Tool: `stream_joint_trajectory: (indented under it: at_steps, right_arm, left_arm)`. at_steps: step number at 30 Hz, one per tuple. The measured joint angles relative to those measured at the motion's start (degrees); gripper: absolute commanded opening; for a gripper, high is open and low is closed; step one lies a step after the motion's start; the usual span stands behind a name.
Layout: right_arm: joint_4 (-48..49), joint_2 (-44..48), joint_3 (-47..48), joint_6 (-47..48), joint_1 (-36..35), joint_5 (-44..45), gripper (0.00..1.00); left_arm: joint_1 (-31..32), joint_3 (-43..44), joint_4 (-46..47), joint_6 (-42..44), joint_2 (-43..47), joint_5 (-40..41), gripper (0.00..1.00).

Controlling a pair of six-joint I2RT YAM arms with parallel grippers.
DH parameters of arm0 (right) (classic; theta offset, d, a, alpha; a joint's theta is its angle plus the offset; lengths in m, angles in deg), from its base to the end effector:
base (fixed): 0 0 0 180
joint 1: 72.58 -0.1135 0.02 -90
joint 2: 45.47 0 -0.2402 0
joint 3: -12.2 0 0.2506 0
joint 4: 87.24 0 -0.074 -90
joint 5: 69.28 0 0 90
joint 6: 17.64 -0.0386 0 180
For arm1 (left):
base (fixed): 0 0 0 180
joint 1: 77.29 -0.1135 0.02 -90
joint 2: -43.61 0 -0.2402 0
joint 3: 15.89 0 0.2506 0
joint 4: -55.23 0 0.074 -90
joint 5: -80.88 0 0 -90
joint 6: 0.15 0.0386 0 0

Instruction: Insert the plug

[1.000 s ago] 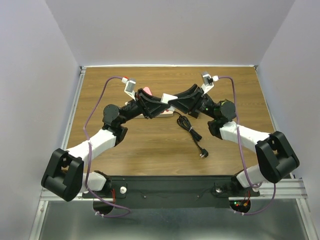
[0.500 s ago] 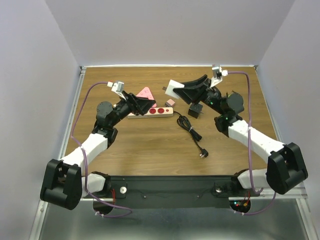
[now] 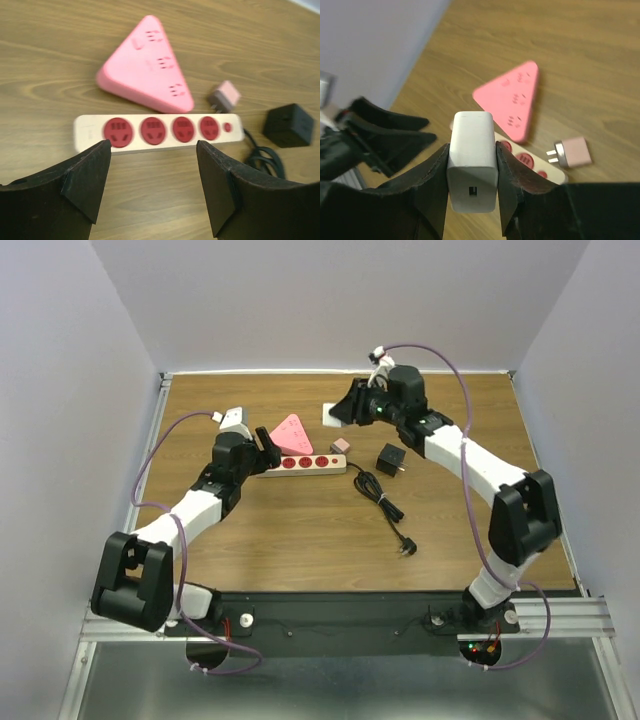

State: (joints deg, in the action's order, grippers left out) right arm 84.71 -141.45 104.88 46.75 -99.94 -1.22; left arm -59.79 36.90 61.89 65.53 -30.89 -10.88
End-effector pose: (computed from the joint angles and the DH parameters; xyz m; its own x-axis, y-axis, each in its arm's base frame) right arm 0.3512 0.1980 0.3164 -0.4825 0.2018 -0.8523 -0.6023 0.6302 0.4901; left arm 0.2832 -0.0905 0.2230 -0.3611 -0.3178 -0.8767 0.1977 0.8927 -0.4050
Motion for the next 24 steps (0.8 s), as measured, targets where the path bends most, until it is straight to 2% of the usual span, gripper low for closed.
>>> stream_joint_trajectory:
  at_steps: [3,8,15,24]
  right_arm:
    - [-7.52,-5.66,3.5,0.87,0.0,1.05,0.0]
    - [-17.18,-13.27,8.39,2.56,-0.31,2.91,0.01]
    - [-23.78,-17.64,14.12,4.09,-1.92,5.35,0.0]
    - [-29.62,-21.97,21.9,6.54,-4.7,8.83,0.0]
  left_arm:
    - [0.0,0.87,-2.1,1.81,-1.73,4.28,0.77]
    - [-0.04,2.89,-3.32,3.58,-5.79,6.21,0.75]
    - [-0.37,4.61,-4.42,4.79,-11.5,6.21,0.75]
    - [-0.74,4.92,-4.98,5.14,-13.81,4.96,0.74]
